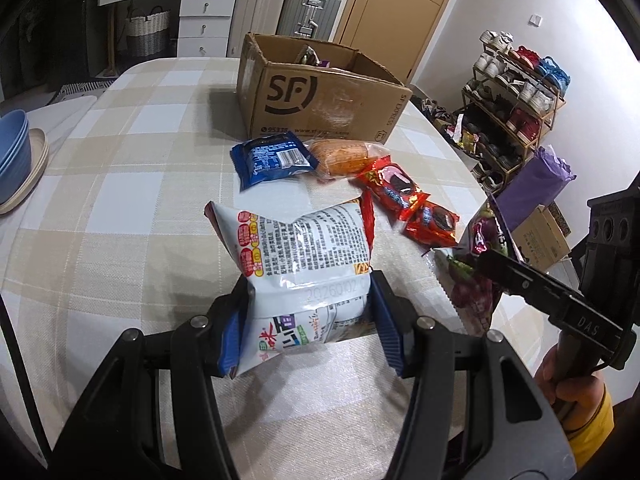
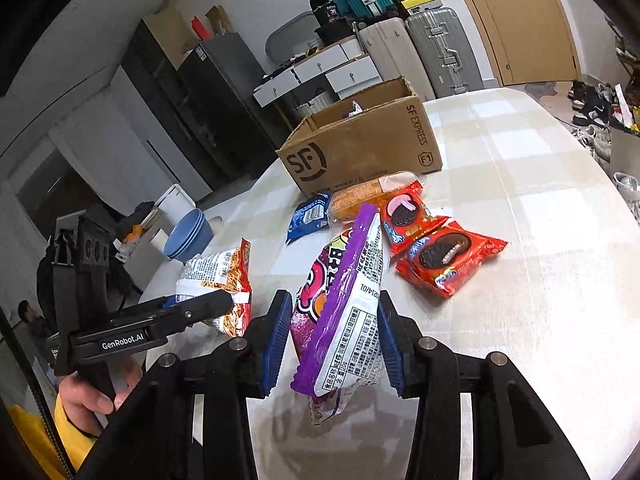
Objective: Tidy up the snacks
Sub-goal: 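Carry the white chip bag and purple candy bag over the box with both grippers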
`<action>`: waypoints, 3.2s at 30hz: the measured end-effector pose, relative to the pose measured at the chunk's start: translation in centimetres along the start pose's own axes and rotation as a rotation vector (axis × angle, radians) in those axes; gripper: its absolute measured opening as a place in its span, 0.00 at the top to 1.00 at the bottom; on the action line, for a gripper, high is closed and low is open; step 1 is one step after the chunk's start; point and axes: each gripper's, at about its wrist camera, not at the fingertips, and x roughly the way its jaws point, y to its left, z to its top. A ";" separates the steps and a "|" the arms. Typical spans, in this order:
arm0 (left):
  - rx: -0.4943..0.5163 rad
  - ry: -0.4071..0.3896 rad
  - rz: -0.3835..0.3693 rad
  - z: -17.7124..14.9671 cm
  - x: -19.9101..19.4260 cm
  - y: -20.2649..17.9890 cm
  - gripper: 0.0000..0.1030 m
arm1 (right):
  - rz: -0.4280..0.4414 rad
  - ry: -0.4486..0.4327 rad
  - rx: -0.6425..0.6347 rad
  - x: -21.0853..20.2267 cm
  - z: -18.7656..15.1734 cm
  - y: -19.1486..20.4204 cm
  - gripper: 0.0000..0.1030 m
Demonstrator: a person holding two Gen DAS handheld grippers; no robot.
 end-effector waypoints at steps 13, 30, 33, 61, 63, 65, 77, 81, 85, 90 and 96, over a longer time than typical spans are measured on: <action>0.007 0.006 -0.004 0.0 0.2 -0.3 0.49 | 0.001 -0.019 0.009 -0.8 0.0 -0.1 0.59; 0.002 -0.016 -0.025 1.5 -1.1 0.3 0.49 | 0.022 -0.085 -0.039 -2.6 2.3 2.2 0.59; 0.002 -0.032 -0.033 2.7 -1.8 0.6 0.49 | 0.040 -0.094 -0.049 -2.6 3.8 2.7 0.59; 0.073 -0.250 0.031 23.0 -3.0 0.9 0.49 | 0.071 -0.133 -0.119 0.9 22.5 6.1 0.59; 0.092 -0.269 0.085 24.6 -2.4 1.0 0.49 | 0.055 -0.135 -0.124 1.7 23.8 6.0 0.59; 0.101 -0.272 0.097 25.9 -1.8 0.8 0.49 | 0.051 -0.139 -0.130 2.2 24.6 5.7 0.59; 0.135 -0.201 0.115 32.6 5.0 0.6 0.49 | -0.011 -0.083 -0.120 7.8 29.8 3.6 0.59; 0.148 -0.172 0.120 33.5 7.7 0.6 0.49 | -0.027 -0.055 -0.105 9.5 30.3 2.5 0.59; 0.151 -0.142 0.122 34.4 10.5 0.7 0.49 | -0.044 -0.027 -0.092 11.1 30.5 1.3 0.59; 0.165 -0.111 0.126 35.1 13.7 0.4 0.49 | -0.052 -0.005 -0.068 12.8 30.5 -0.1 0.58; 0.191 -0.083 0.138 35.1 16.6 -0.7 0.48 | -0.070 0.025 -0.075 14.6 29.8 -0.5 0.58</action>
